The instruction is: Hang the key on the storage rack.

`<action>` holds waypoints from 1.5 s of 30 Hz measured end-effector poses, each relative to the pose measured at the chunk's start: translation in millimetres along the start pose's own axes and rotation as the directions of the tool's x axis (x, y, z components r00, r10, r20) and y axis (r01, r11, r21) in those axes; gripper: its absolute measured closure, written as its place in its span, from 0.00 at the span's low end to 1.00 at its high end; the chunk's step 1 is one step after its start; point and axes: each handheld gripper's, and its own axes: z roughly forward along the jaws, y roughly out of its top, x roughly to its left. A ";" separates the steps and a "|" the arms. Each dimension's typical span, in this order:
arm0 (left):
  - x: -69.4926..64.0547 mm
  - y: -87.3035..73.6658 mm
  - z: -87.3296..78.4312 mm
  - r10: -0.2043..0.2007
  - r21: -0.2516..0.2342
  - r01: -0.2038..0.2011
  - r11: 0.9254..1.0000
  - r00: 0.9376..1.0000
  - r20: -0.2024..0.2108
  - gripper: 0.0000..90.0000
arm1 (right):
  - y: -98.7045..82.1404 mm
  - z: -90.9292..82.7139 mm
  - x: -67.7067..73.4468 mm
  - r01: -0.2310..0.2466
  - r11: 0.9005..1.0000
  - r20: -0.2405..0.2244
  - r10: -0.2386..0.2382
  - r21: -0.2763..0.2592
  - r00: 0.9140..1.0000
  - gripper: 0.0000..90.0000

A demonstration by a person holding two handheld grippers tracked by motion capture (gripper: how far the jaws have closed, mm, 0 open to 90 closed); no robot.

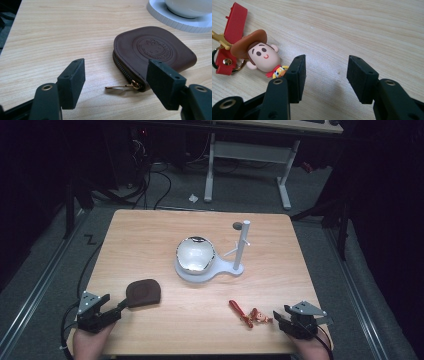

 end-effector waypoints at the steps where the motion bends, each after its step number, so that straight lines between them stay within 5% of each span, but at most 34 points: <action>1: -0.5 0.0 0.1 0.002 0.001 -0.002 1.000 1.000 0.001 0.35 | 0.0 0.4 0.2 -0.001 1.000 -0.002 0.001 0.001 1.000 0.55; 29: -1.5 -0.2 0.4 0.015 0.009 -0.015 1.000 1.000 -0.007 0.36 | -3.3 2.4 -2.8 -0.010 1.000 -0.008 0.011 0.002 1.000 0.56; 45: 1.1 1.4 2.4 0.026 0.013 -0.026 1.000 1.000 0.010 0.37 | 5.7 7.0 -5.5 -0.034 0.996 -0.024 0.036 0.077 0.999 0.51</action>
